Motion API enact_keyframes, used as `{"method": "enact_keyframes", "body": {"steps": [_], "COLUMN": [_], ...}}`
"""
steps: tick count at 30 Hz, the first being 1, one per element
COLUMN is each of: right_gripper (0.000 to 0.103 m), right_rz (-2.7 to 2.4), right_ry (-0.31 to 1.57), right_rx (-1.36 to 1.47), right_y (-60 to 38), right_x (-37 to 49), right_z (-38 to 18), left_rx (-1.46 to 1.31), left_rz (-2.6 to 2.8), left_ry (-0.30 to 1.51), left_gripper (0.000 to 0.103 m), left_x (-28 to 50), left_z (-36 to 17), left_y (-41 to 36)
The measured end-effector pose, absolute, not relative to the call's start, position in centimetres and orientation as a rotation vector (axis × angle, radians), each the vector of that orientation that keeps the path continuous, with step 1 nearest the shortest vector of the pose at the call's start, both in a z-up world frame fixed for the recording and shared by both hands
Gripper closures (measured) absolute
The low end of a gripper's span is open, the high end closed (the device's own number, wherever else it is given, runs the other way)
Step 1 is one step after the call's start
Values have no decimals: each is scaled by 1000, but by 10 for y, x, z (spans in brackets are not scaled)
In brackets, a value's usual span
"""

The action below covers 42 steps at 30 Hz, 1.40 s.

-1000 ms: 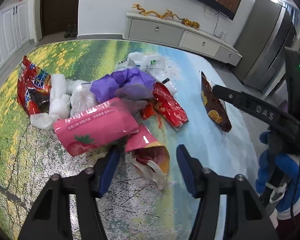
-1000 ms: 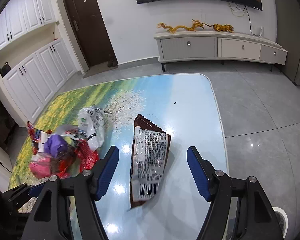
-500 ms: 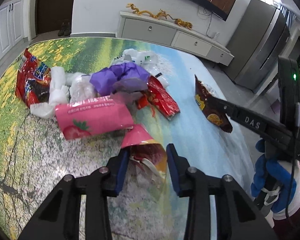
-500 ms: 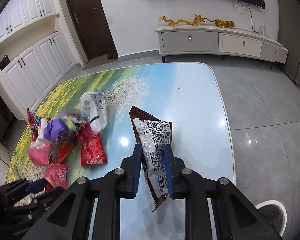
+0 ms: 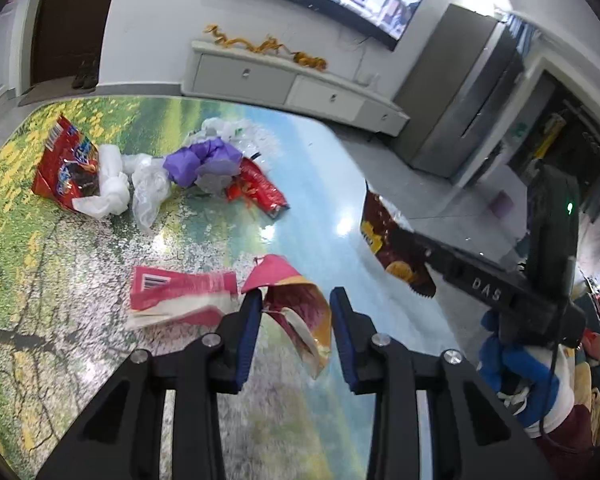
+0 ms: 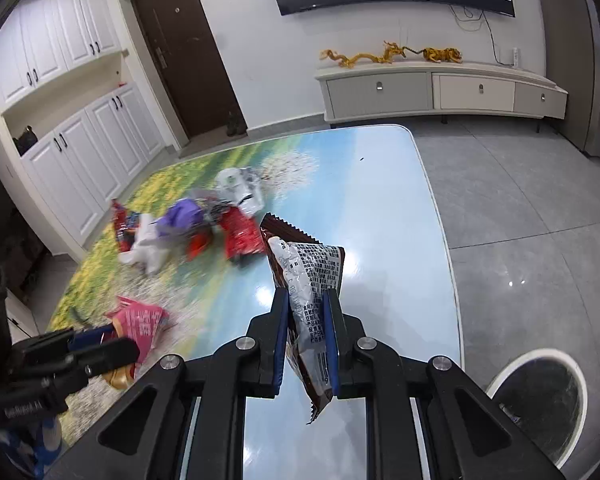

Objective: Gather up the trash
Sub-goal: 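Grasp the pink-and-gold wrapper with the left tool, then carry both wrappers to the bin and open both tools over it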

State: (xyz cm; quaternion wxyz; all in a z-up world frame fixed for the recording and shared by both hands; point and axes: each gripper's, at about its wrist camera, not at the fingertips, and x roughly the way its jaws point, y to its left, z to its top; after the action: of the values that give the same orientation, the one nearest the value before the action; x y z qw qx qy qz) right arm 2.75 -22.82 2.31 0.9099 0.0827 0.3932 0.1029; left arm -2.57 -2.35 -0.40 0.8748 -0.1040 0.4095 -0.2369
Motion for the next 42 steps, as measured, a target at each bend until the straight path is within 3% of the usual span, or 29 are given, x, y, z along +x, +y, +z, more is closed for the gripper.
{"method": "enact_keyframes", "body": {"steps": [17, 31, 42], "right_gripper": [86, 86, 85], "right_rz": [195, -105, -253], "right_ry": [680, 708, 810], "right_rx": [213, 386, 546], "right_y": [-241, -389, -471], "right_x": [-41, -79, -92], "right_z": [56, 16, -57], "left_rx": [-128, 23, 160], "left_rz": [-573, -852, -936], "left_ry": [778, 870, 1078], "left_gripper": [70, 70, 70], "left_x": [-50, -26, -3], "left_z": [37, 34, -29], "left_y": [-49, -220, -353]}}
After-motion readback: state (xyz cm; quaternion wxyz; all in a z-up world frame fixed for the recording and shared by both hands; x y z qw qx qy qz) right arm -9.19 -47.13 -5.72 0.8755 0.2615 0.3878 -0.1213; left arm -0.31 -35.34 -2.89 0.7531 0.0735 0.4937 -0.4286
